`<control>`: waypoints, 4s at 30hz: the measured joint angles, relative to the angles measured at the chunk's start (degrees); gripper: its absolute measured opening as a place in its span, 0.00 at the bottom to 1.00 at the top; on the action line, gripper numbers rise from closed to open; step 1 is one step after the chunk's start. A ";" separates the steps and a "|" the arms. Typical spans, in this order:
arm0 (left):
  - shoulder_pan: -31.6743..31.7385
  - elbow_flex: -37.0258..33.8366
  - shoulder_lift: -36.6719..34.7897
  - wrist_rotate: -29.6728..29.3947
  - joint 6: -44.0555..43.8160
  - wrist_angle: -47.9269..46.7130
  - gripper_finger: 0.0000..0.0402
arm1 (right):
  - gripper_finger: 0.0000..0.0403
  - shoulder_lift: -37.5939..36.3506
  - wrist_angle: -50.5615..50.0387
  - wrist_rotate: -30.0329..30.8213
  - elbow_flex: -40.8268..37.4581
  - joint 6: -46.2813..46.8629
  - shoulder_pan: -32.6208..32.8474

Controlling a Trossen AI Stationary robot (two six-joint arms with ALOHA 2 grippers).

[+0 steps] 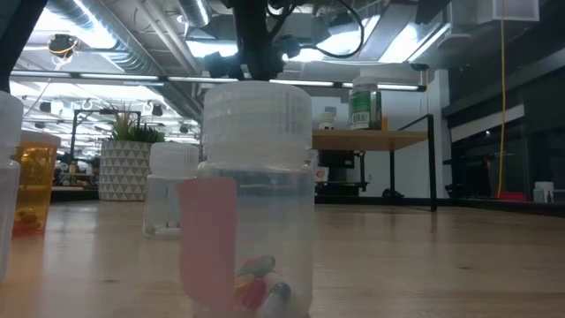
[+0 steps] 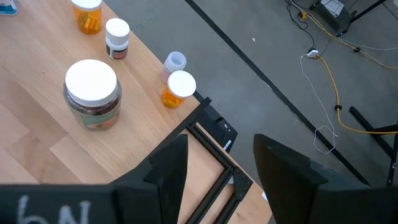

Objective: Pick and place medicine bottles onto shelf by color
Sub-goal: Put the white pill bottle on the shelf, then adjust the green pill on the shelf, then put the transparent pill bottle on the shelf

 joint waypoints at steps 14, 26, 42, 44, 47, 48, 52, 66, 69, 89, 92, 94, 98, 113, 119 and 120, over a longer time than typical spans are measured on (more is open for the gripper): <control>3.85 -0.04 -10.06 -6.87 -17.86 14.89 0.52 | 0.46 0.02 0.11 -1.01 0.02 1.93 0.00; 16.07 0.02 -23.47 34.10 -74.62 0.90 0.52 | 0.46 -0.11 1.45 -24.76 -2.34 -1.44 0.77; 33.75 -0.04 -21.79 43.92 -78.07 -0.43 0.52 | 0.46 0.04 27.60 -8.78 -35.73 15.08 10.43; 35.45 -0.04 -21.79 44.07 -78.07 -0.41 0.52 | 0.46 0.04 30.98 -8.99 -37.94 15.05 10.43; 37.55 -0.04 -21.79 44.18 -78.07 -0.43 0.52 | 0.46 0.04 34.70 -10.68 -40.42 16.30 10.40; 38.10 -0.04 -21.79 44.05 -78.05 -0.41 0.52 | 0.46 0.04 35.94 -10.78 -41.01 16.94 10.40; 39.37 -0.04 -21.79 44.91 -78.03 -0.41 0.52 | 0.46 0.04 41.20 -7.55 -42.16 19.44 10.42; 39.74 -0.04 -21.79 51.67 -78.02 -0.40 0.52 | 0.46 0.35 45.63 2.76 -42.16 24.26 7.90; 39.74 -0.02 -21.79 51.68 -78.02 -0.40 0.52 | 0.46 1.54 46.75 2.73 -42.16 23.64 6.47; 39.74 -0.02 -21.79 51.64 -78.02 -1.00 0.52 | 0.46 4.48 55.60 2.65 -42.16 16.50 1.81; 39.74 -0.02 -21.79 51.64 -78.05 -1.22 0.52 | 0.46 4.46 55.54 1.40 -42.13 16.45 1.80; 39.74 -0.02 -21.79 51.64 -78.02 -1.91 0.52 | 0.46 4.01 54.37 -2.73 -41.52 16.31 2.32; 39.74 -0.02 -21.79 51.64 -78.02 -2.62 0.52 | 0.46 2.00 50.25 -12.52 -38.18 16.20 5.70; 39.74 -0.02 -21.79 51.64 -77.63 -2.65 0.52 | 0.46 8.83 54.79 -25.52 -36.59 17.63 28.46; 39.74 0.02 -21.79 54.90 -77.89 -7.33 0.52 | 0.46 16.24 65.02 -25.45 -36.19 22.45 38.47; 39.67 0.02 -21.79 57.77 -78.21 -8.55 0.52 | 0.46 17.38 65.16 -25.49 -35.57 23.61 40.13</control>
